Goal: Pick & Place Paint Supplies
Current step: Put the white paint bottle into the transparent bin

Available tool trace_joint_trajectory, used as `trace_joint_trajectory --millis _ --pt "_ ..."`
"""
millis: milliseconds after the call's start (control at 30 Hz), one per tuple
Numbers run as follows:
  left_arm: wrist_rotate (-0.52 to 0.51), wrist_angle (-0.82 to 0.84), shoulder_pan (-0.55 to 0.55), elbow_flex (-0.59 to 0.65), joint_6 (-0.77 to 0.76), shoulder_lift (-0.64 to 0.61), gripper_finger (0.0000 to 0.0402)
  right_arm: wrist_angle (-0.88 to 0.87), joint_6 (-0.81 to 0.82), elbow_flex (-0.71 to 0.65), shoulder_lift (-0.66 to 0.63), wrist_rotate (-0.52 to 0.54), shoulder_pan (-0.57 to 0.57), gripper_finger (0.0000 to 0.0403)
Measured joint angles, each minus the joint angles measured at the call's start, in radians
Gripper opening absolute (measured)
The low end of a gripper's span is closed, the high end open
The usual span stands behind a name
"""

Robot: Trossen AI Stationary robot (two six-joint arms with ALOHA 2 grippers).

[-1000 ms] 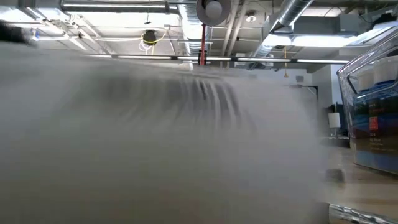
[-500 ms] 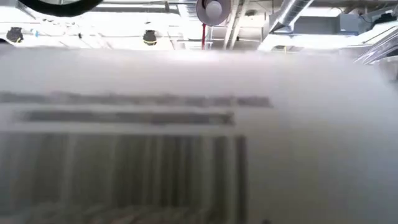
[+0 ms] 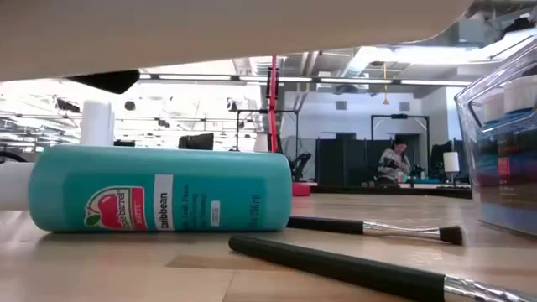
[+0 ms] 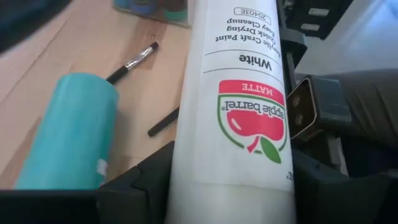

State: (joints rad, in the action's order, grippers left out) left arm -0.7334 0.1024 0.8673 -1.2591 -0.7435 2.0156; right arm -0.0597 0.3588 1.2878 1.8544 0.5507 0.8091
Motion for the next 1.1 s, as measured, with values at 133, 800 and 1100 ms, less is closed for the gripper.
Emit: trace_joint_trajectory --millis 133,800,1100 --pt "0.015 0.010 -0.014 0.002 0.041 -0.025 0.0175 0.004 0.013 0.001 -0.002 -0.020 -0.015 0.0286" --pt "0.137 -0.018 -0.109 -0.003 0.119 -0.032 0.0177 -0.148 0.178 0.002 0.004 -0.079 -0.056 0.0286" --pt "0.122 -0.025 -0.116 -0.050 0.206 -0.032 0.0177 -0.133 0.183 0.037 0.094 -0.212 -0.085 0.0286"
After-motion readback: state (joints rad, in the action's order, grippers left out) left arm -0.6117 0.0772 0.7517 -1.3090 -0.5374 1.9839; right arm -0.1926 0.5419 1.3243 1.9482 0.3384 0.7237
